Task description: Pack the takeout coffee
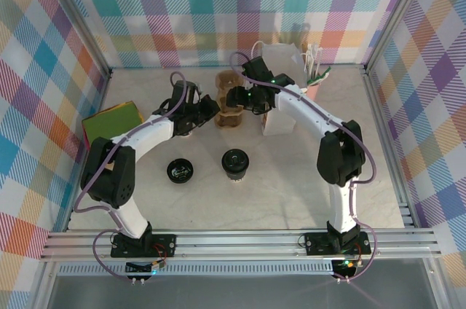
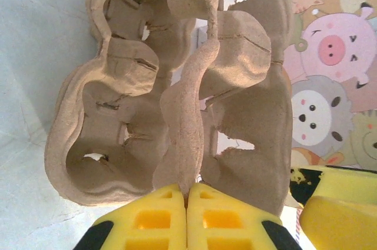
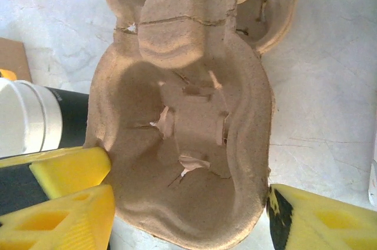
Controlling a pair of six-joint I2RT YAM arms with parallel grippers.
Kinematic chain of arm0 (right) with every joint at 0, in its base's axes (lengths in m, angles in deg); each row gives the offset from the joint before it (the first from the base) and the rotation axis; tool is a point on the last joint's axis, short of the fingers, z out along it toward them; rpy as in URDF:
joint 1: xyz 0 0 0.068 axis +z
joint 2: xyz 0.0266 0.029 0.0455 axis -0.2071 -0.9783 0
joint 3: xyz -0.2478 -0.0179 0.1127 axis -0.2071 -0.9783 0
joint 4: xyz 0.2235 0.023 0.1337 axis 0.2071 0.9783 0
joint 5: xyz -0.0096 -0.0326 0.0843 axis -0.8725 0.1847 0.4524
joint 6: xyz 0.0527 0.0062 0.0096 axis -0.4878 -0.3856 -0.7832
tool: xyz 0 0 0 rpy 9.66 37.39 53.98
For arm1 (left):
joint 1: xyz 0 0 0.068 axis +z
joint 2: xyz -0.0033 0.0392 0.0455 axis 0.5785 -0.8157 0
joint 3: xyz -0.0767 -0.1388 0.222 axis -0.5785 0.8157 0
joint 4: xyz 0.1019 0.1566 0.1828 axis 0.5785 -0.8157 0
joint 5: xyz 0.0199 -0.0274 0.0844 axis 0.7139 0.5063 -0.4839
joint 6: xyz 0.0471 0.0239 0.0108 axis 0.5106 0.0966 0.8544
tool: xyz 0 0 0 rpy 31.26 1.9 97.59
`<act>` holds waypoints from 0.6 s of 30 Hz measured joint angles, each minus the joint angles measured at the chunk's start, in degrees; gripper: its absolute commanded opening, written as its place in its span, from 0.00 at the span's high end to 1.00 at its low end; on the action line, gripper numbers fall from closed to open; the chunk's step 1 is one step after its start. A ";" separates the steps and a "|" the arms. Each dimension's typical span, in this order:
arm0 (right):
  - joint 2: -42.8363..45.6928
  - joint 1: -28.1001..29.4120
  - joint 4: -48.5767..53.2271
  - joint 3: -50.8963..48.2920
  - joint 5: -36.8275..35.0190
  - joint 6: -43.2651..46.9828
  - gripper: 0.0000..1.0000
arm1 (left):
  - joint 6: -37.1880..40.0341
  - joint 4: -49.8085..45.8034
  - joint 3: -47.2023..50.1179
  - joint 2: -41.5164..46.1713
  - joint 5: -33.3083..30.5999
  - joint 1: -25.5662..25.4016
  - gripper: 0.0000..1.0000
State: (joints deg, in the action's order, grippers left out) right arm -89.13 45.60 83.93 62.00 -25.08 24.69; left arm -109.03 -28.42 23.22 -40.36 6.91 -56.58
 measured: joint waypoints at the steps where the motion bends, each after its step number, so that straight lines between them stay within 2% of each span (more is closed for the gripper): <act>1: 0.33 0.13 0.09 0.02 0.02 0.20 0.27 | 0.31 0.00 0.17 0.68 -0.26 0.00 0.95; 8: 3.34 1.36 0.79 0.28 -0.02 1.64 0.25 | 3.54 -1.44 2.40 7.39 -2.38 0.00 0.94; 18: 9.68 2.45 2.95 4.11 -0.90 4.09 0.28 | 11.10 -1.73 7.76 19.37 -7.65 -2.01 0.94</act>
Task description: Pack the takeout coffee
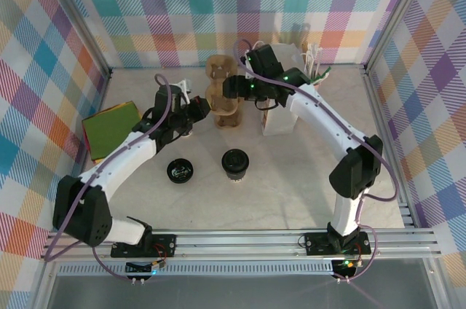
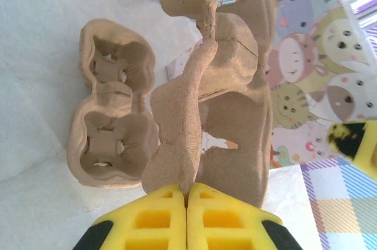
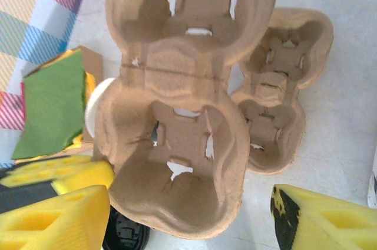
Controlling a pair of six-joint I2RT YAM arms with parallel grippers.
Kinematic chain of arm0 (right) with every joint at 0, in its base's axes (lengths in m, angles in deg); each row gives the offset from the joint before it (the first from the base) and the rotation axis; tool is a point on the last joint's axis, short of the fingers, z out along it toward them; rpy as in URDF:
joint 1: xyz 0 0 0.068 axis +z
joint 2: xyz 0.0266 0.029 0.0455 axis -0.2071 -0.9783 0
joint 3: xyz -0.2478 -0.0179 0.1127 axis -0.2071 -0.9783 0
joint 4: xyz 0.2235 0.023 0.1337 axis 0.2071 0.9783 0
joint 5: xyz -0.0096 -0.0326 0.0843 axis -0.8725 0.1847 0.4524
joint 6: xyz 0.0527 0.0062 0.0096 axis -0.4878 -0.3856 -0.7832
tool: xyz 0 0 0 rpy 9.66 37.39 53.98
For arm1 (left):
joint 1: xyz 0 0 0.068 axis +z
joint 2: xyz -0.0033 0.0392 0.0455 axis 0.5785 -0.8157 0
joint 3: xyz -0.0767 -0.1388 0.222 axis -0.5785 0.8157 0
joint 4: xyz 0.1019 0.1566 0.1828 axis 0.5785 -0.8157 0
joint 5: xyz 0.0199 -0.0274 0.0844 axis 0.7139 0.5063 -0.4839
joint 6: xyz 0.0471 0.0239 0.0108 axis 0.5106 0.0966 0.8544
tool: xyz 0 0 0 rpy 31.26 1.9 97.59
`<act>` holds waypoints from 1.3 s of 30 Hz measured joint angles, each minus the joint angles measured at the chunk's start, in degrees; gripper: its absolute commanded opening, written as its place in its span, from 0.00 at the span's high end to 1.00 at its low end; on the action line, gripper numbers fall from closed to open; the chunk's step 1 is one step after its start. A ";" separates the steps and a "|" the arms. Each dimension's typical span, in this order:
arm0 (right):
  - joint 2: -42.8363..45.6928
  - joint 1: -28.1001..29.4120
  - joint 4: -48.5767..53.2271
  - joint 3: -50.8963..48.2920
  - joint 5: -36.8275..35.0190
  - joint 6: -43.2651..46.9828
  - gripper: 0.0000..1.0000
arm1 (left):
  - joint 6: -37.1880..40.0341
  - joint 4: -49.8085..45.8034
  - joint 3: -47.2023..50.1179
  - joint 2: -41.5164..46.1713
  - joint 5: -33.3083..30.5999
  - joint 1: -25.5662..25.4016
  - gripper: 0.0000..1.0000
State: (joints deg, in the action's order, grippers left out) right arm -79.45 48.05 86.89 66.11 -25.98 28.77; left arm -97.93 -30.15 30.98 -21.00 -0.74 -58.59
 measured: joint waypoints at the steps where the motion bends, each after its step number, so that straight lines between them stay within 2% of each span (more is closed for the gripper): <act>1: 0.48 0.04 0.33 0.50 -0.17 0.46 0.28 | 0.98 0.02 0.39 1.05 -0.70 -0.59 0.94; 6: 2.73 0.31 2.69 3.89 -1.07 2.38 0.29 | 4.59 0.55 2.12 5.46 -4.85 -4.09 0.94; 17: 4.17 4.11 7.58 7.76 -4.96 2.69 0.44 | 5.97 4.09 5.20 8.28 -18.10 -12.87 0.94; 25: -0.31 4.74 13.20 18.14 -7.91 -0.09 0.44 | 5.16 9.01 6.43 9.14 -26.91 -18.86 0.94; 39: -6.36 4.74 19.67 22.49 -11.19 -2.05 0.47 | 5.42 10.95 7.13 10.23 -30.60 -20.50 0.94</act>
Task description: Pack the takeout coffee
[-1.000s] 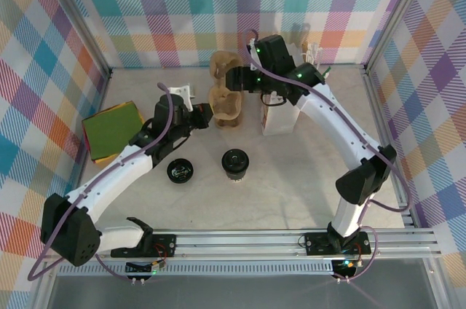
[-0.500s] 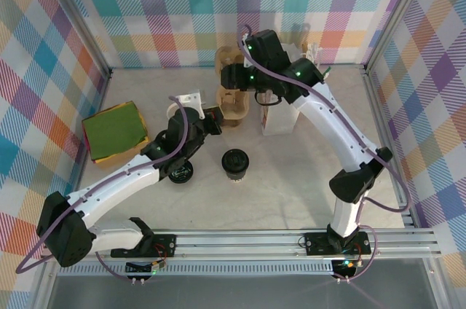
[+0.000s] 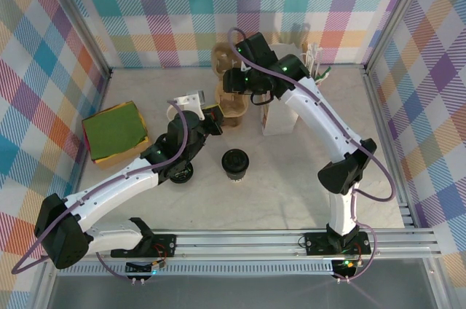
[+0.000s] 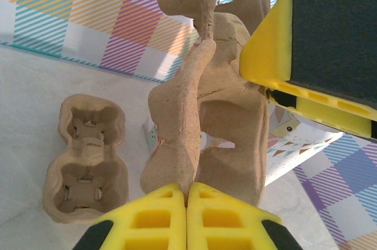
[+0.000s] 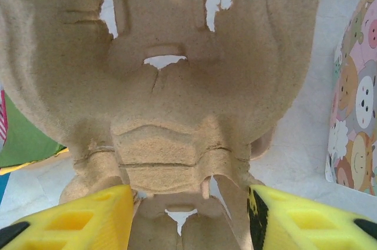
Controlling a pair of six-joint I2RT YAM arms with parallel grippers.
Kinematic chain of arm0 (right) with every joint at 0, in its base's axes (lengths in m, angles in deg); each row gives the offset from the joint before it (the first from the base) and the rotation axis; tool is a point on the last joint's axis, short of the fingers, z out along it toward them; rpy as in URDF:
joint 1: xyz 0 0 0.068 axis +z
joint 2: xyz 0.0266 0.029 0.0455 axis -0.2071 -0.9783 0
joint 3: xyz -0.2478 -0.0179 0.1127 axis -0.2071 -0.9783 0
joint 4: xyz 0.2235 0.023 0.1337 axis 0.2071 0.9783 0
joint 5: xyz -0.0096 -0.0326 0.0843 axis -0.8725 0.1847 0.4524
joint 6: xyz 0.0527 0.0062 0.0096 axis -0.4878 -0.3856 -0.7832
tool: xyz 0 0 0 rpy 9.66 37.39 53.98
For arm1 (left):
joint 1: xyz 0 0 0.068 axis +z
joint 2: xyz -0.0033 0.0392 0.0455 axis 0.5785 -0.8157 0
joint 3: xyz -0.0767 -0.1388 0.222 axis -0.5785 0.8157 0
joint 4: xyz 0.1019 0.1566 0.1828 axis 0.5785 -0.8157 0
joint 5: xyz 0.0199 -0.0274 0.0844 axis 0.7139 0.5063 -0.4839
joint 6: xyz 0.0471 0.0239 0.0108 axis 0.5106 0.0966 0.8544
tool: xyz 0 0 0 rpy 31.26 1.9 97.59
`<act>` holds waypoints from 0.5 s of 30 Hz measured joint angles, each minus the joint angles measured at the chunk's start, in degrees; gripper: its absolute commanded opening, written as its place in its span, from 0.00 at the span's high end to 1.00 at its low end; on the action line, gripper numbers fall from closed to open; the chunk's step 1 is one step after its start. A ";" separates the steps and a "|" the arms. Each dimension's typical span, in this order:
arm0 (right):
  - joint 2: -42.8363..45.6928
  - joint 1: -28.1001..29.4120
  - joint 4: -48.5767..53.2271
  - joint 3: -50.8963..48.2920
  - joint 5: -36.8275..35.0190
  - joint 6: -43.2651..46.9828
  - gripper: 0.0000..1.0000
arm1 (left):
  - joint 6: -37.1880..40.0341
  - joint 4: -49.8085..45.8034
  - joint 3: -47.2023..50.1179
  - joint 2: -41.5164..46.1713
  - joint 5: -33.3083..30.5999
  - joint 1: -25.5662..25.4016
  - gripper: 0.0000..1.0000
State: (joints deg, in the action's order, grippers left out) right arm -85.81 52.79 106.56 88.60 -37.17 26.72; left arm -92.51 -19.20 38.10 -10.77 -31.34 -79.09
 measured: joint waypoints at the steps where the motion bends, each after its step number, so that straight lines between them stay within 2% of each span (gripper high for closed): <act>1: -0.15 0.00 0.28 0.39 -0.04 -0.17 0.48 | 0.02 0.00 0.00 0.02 -0.17 -0.02 0.94; 15: -0.76 0.04 0.96 2.14 -0.39 -0.42 0.50 | 0.24 0.02 0.00 -0.85 -0.37 -0.52 0.95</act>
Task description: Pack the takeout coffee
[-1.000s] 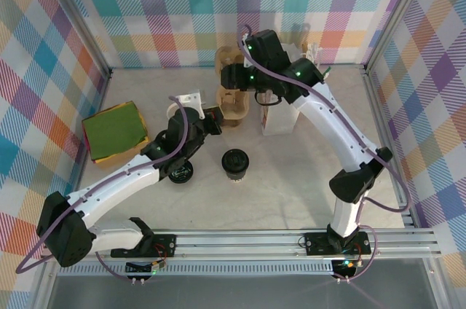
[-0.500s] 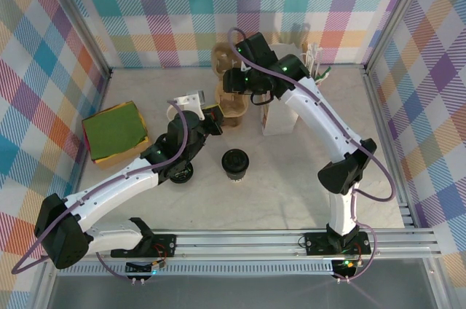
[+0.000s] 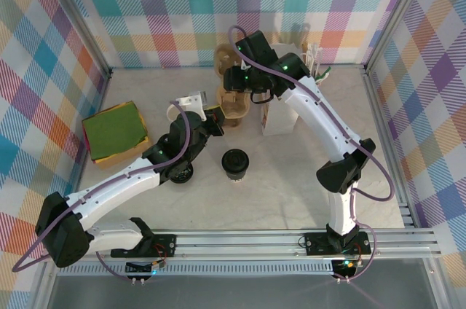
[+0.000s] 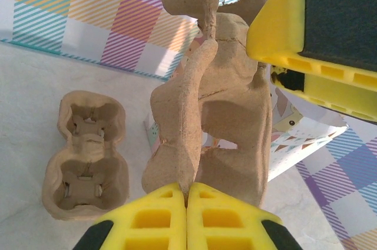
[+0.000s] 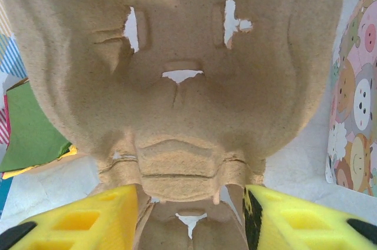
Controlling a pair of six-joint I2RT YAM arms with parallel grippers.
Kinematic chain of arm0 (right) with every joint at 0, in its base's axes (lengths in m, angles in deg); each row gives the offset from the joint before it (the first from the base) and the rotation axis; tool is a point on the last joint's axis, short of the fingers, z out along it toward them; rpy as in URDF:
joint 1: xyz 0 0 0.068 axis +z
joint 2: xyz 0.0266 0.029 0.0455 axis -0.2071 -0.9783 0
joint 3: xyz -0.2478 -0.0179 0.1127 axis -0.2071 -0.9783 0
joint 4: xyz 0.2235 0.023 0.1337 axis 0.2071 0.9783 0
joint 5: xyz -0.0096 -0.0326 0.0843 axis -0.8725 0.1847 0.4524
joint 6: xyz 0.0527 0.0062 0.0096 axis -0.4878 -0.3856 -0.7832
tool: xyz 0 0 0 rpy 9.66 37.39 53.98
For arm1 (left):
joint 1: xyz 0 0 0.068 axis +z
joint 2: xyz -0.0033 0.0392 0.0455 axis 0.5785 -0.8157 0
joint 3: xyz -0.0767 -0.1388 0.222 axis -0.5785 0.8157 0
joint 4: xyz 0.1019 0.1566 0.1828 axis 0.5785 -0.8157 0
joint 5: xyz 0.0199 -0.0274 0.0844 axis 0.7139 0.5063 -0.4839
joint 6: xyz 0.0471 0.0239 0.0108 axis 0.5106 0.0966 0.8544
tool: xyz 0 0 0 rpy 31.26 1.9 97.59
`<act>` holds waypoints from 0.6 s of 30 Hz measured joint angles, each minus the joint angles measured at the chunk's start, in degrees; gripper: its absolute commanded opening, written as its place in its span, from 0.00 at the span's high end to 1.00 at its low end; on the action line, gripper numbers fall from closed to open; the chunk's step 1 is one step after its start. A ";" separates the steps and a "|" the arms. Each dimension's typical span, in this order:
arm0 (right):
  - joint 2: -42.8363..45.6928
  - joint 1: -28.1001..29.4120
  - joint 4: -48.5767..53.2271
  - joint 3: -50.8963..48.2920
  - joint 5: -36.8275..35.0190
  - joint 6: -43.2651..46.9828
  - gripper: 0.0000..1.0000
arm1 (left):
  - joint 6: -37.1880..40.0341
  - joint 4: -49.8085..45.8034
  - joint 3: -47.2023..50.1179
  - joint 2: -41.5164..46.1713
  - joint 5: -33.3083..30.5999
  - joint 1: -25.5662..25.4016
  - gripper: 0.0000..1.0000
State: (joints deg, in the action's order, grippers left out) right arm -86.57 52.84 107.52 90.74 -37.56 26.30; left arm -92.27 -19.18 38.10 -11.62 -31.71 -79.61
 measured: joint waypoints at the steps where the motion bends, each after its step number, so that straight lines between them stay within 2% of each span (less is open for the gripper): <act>1: -0.02 0.02 0.02 0.00 -0.02 0.00 0.50 | 0.00 -0.02 0.00 -0.11 0.02 0.00 0.95; 18: -2.69 -0.22 0.52 1.60 0.68 -0.02 0.52 | 1.88 -0.07 0.00 -0.79 -0.02 -0.66 0.95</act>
State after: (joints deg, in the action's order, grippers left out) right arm -89.26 52.62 108.04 92.34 -36.89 26.28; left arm -90.39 -19.24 38.10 -12.41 -31.73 -80.27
